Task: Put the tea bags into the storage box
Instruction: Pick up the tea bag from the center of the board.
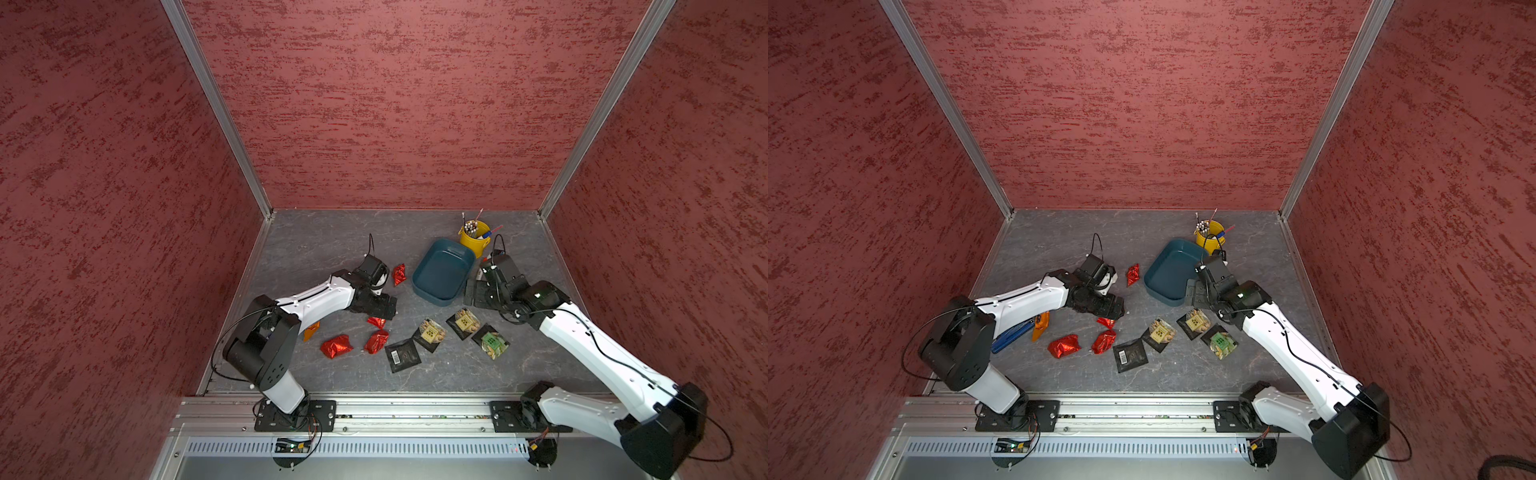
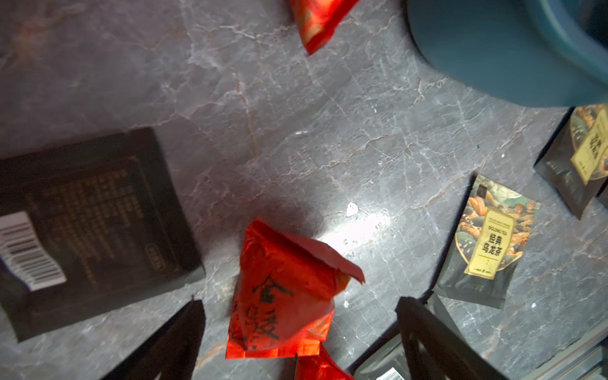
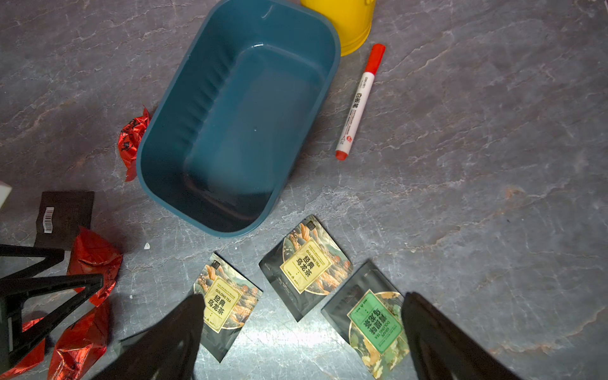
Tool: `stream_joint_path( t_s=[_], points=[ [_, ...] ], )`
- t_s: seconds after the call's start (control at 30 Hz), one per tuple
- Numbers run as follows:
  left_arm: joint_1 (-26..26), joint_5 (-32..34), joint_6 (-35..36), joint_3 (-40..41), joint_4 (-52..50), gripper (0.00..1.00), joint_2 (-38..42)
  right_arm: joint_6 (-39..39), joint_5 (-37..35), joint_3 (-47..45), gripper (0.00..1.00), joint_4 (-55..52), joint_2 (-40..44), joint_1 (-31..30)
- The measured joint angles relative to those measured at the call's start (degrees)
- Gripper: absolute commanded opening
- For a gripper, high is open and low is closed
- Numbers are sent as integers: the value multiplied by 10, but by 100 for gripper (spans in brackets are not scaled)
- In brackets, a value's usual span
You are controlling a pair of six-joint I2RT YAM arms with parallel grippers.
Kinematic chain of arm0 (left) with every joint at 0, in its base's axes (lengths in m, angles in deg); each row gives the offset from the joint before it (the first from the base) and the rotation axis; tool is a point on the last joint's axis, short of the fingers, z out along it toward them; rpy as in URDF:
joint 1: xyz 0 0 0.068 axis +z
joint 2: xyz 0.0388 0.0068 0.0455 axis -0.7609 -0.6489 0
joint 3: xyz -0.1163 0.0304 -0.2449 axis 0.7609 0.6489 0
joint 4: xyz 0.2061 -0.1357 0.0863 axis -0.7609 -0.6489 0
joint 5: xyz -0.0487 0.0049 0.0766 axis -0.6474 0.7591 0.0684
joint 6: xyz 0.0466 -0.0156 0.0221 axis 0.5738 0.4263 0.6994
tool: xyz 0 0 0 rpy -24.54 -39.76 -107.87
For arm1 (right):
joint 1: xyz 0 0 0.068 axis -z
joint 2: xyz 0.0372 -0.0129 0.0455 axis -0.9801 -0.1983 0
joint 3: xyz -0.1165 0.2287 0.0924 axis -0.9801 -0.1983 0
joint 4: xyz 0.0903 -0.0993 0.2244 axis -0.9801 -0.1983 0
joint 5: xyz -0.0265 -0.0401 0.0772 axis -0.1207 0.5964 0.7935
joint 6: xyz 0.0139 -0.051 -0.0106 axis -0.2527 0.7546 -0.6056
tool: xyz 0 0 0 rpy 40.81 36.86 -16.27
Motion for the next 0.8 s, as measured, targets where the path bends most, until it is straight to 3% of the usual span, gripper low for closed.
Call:
stream_joint_path(
  t_s=[0.2, 0.8],
  points=[
    [-5, 6, 3, -10, 0, 71, -21, 0, 0, -4, 99, -7, 6, 0],
    [-11, 32, 4, -19, -1, 48, -38, 0, -1, -13, 98, -7, 6, 0]
  ],
)
